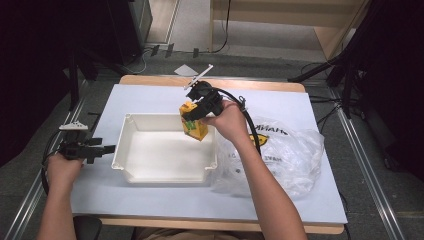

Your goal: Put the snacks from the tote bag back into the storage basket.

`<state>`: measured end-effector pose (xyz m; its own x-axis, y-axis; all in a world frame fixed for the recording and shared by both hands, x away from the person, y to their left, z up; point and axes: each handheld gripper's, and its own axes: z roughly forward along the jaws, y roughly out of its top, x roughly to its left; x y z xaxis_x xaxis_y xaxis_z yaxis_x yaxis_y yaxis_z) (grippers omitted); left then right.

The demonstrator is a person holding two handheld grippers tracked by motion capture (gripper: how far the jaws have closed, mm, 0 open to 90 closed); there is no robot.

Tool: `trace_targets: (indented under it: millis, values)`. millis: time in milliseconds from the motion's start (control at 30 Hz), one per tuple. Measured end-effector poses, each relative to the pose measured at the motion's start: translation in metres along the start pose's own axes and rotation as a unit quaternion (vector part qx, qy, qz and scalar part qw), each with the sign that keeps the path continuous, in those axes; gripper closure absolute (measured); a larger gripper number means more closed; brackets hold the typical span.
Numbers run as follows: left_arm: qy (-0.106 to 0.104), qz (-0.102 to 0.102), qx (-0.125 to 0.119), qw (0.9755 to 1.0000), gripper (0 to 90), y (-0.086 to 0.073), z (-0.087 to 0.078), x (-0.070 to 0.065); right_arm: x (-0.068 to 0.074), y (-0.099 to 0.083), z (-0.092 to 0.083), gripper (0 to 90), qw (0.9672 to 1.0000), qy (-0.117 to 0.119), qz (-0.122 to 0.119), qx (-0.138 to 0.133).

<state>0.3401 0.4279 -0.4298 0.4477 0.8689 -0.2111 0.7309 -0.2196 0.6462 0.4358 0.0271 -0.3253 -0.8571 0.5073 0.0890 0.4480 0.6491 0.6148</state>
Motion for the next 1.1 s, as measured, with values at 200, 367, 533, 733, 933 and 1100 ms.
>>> trace_targets:
  millis: [200, 367, 533, 733, 933, 1100]
  values:
    - [0.0, 0.0, 0.0, 1.0, 24.7, 0.0, 0.0, 0.0, -0.004, -0.004, 0.013, 52.6, 0.9999, 0.003, 0.008, 0.015]
    - [0.0, 0.0, 0.0, 1.0, 24.7, 0.0, 0.001, 0.0, -0.006, -0.008, 0.024, 52.6, 0.9996, 0.002, 0.014, 0.024]
    - [-0.001, 0.0, 0.0, 1.0, 24.7, 0.0, 0.001, 0.0, -0.01, -0.013, 0.032, 52.6, 0.9996, 0.0, 0.015, 0.025]
    - [-0.001, 0.0, 0.001, 1.0, 24.7, 0.0, 0.001, 0.0, -0.012, -0.019, 0.042, 52.6, 0.9994, 0.0, 0.016, 0.032]
    - [0.0, 0.0, 0.001, 1.0, 24.7, 0.0, 0.001, 0.0, -0.013, -0.024, 0.047, 52.5, 0.9992, -0.001, 0.013, 0.037]
    - [-0.001, 0.0, 0.001, 1.0, 24.7, 0.0, 0.001, 0.0, -0.012, -0.025, 0.049, 52.4, 0.9992, -0.003, 0.013, 0.038]
